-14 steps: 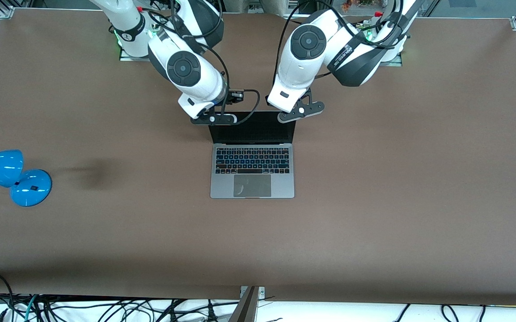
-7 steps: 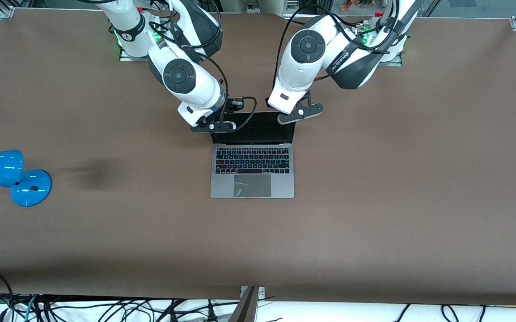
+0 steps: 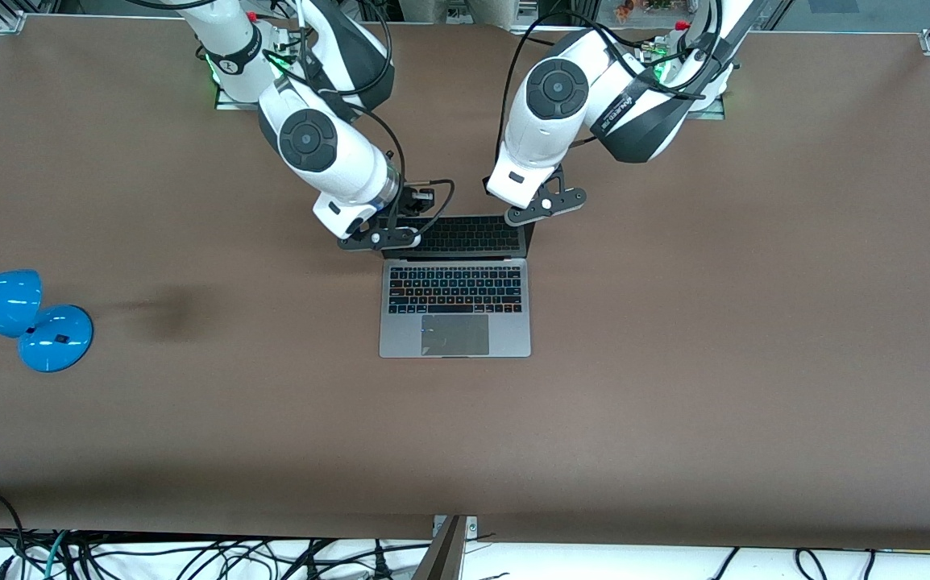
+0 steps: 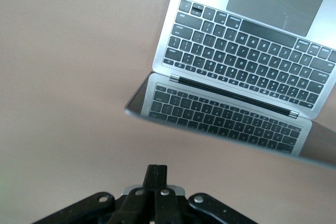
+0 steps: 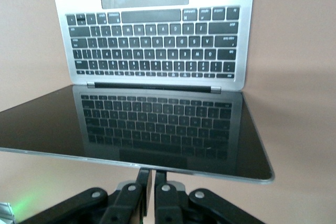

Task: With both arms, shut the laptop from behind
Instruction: 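Lower both grippers onto the back edge of the laptop screen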

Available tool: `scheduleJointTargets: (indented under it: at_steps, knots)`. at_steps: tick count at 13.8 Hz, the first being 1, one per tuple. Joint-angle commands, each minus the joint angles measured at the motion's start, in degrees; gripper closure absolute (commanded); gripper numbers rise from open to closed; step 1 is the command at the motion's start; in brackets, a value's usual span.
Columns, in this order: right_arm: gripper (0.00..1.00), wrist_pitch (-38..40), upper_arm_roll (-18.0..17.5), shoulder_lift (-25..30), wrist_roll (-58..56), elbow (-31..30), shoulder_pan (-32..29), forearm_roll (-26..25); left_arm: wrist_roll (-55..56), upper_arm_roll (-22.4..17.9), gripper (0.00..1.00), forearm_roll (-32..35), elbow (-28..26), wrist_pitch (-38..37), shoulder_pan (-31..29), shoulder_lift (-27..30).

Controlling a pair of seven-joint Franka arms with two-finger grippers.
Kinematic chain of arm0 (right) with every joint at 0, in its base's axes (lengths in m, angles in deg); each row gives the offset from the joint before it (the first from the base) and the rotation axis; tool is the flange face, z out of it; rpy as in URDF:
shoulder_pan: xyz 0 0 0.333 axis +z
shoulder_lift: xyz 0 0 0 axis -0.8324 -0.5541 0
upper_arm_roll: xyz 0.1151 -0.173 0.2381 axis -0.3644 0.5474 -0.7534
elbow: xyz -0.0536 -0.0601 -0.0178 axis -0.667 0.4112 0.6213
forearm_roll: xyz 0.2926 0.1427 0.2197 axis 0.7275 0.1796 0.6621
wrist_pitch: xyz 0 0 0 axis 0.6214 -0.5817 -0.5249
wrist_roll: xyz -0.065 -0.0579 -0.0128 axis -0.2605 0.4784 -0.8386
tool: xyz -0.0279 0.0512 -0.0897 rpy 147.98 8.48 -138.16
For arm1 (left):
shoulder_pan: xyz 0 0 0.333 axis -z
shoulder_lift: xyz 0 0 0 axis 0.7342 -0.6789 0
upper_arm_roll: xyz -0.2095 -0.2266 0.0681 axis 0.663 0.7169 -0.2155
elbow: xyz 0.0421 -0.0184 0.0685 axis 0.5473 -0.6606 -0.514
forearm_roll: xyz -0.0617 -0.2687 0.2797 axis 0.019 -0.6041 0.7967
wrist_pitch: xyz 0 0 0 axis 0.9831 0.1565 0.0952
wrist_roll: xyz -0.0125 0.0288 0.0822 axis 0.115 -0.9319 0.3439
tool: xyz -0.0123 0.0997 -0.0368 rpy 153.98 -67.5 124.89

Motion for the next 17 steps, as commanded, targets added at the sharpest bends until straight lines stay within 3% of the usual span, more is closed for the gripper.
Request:
scheduleJointTargets:
  at_steps: [1,6,9,14,17]
  knots:
    - [0.91,-3.5,1.0,0.97,-1.14,-1.39,0.46,0.09,-0.72,0.38,1.0,-0.98,0.69,-1.31,-0.45,0.86]
    - [0.91,-4.3,1.88,1.06,-3.24,-1.39,0.64,0.09,-2.11,-0.58,1.0,-0.1,7.8,-0.87,-0.27,-4.93]
    - [0.91,-4.3,1.88,1.15,-3.16,-1.39,0.73,0.09,-2.47,-1.46,1.0,4.11,10.61,-0.87,-0.27,-8.89]
    - [0.91,-4.39,2.14,1.15,-3.24,-1.39,0.99,0.09,-2.91,-2.25,1.0,4.74,11.15,-0.87,-0.27,-11.0]
    - [0.92,-5.52,2.84,1.06,-3.42,-1.39,1.52,0.09,-2.91,-2.34,1.0,5.44,14.13,-0.87,-0.27,-13.64]
